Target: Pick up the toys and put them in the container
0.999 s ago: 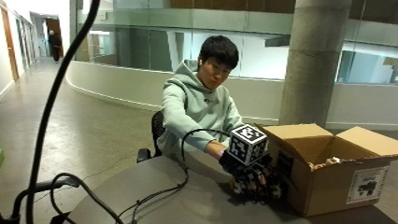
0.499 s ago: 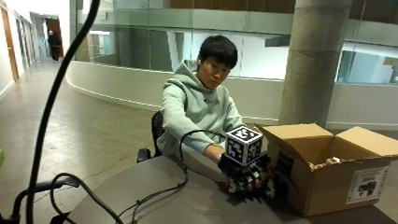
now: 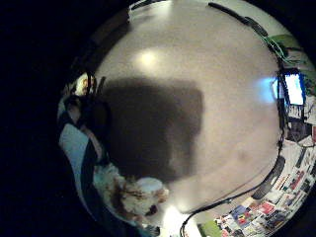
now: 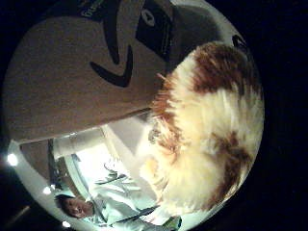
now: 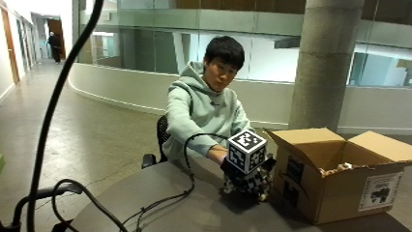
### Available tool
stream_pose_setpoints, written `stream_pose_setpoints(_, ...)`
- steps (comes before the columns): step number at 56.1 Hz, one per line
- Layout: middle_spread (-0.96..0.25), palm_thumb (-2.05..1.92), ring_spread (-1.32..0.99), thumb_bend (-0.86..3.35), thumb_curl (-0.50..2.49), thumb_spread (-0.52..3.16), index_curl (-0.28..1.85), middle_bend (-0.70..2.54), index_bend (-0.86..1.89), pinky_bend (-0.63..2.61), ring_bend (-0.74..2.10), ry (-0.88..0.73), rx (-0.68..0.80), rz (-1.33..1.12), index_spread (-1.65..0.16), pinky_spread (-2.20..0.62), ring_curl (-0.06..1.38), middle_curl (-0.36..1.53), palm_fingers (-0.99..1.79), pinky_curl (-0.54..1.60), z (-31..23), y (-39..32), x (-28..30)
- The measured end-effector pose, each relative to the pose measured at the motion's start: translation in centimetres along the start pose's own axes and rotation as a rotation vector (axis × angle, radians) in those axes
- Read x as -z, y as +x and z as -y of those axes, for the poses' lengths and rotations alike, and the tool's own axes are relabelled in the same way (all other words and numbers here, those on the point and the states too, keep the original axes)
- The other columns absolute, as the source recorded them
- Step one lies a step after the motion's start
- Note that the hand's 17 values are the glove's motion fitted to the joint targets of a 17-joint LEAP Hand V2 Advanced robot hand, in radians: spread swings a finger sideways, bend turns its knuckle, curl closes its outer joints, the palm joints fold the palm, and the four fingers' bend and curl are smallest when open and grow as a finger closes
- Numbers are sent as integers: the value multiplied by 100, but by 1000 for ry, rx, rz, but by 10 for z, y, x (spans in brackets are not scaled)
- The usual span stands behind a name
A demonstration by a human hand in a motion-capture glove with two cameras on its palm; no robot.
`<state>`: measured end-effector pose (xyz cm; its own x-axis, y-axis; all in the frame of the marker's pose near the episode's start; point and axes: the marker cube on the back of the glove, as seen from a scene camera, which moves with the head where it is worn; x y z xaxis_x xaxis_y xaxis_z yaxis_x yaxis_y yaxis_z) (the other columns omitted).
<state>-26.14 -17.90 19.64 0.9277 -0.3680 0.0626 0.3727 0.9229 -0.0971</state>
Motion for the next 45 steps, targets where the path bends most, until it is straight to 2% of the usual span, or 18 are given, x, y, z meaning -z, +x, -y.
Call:
stream_pose_setpoints(8,-32,87,-36,22,100,85,13,96,89,95,128,-25,-33,-21,-28,-36,55,100,107,40,-16,2,20)
stream_pose_setpoints(17,-33,83,-37,21,112,72,18,99,103,94,129,-12,-70,-50,-30,-38,57,104,106,42,-28,13,72)
stream_pose_setpoints(34,-33,77,-36,22,131,52,23,102,112,97,130,135,-70,-103,-32,-39,61,107,102,46,-43,-1,188)
stream_pose_setpoints(45,-33,74,-36,23,140,42,26,104,113,98,131,264,-34,-133,-32,-39,62,108,99,48,-50,-49,244)
